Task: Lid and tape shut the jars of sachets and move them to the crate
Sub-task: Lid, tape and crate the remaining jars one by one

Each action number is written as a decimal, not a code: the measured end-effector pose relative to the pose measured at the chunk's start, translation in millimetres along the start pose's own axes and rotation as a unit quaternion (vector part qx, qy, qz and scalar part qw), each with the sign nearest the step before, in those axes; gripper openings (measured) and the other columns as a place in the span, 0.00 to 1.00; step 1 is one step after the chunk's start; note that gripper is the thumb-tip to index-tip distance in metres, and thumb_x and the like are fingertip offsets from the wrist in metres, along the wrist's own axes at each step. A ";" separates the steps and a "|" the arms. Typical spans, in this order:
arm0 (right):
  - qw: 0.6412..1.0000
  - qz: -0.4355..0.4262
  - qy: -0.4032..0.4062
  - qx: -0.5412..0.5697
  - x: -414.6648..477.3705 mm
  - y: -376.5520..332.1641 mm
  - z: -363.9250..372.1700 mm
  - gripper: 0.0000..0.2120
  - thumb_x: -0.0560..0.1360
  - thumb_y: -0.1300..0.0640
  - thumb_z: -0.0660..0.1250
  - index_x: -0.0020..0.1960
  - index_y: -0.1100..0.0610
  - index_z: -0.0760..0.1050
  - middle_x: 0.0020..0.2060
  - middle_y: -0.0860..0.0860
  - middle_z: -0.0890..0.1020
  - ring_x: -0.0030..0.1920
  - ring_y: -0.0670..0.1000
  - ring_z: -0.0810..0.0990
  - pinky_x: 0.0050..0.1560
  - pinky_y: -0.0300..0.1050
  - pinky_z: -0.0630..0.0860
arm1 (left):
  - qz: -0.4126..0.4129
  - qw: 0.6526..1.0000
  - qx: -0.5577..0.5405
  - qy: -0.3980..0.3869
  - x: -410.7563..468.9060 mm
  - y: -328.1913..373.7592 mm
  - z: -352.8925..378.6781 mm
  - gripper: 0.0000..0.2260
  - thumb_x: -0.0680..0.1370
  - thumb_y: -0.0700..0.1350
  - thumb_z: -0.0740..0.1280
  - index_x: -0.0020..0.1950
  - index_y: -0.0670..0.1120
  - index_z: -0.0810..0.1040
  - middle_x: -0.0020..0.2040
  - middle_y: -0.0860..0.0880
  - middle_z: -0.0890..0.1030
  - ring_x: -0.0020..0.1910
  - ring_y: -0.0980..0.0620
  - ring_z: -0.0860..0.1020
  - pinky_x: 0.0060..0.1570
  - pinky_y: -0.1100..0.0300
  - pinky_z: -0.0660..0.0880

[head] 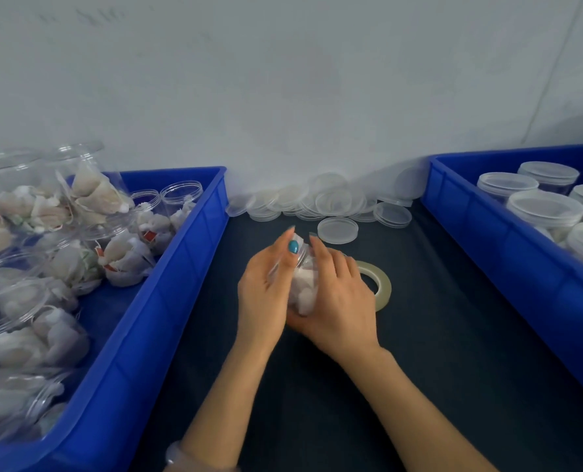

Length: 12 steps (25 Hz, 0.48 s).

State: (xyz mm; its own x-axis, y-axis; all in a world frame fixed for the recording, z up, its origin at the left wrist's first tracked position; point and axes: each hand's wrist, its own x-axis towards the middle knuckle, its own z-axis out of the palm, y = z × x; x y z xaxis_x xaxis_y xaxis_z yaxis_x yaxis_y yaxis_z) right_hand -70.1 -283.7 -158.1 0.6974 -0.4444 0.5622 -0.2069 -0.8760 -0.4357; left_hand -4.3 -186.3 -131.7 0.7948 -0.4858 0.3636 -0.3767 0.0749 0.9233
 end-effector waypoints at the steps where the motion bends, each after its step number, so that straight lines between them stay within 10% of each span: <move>1: 0.997 -0.021 0.045 -0.052 -0.7 -2.7 3.2 0.47 0.63 0.42 0.78 0.75 0.55 0.64 0.64 0.49 0.77 0.61 0.52 0.75 0.52 0.47 0.77 | -0.004 1.000 0.001 0.017 -0.7 -0.5 3.6 0.18 0.79 0.59 0.61 0.68 0.60 0.75 0.54 0.71 0.79 0.56 0.74 0.75 0.50 0.78 0.70; 5: 0.984 -0.091 0.110 -0.107 2.9 4.8 2.5 0.40 0.60 0.52 0.79 0.70 0.58 0.71 0.60 0.52 0.79 0.56 0.56 0.78 0.53 0.50 0.78 | -0.025 0.999 -0.014 -0.027 4.0 0.6 4.5 0.15 0.84 0.56 0.52 0.69 0.65 0.70 0.47 0.81 0.75 0.51 0.79 0.74 0.46 0.81 0.69; 12: 0.991 0.037 0.000 0.127 9.6 13.1 -10.5 0.45 0.56 0.37 0.70 0.71 0.43 0.61 0.61 0.39 0.73 0.60 0.46 0.73 0.53 0.47 0.76 | -0.022 0.990 -0.012 -0.141 8.9 -1.3 -19.8 0.24 0.79 0.61 0.63 0.75 0.61 0.68 0.70 0.63 0.73 0.70 0.65 0.69 0.70 0.60 0.67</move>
State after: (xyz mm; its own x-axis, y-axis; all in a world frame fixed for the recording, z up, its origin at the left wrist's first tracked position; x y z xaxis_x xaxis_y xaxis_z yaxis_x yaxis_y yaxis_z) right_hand -73.4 -301.4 -151.1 0.6876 -0.5047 0.5220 -0.0772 -0.7656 -0.6386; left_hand 12.7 -173.5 -127.2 0.6451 -0.7121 0.2770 -0.3298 0.0675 0.9416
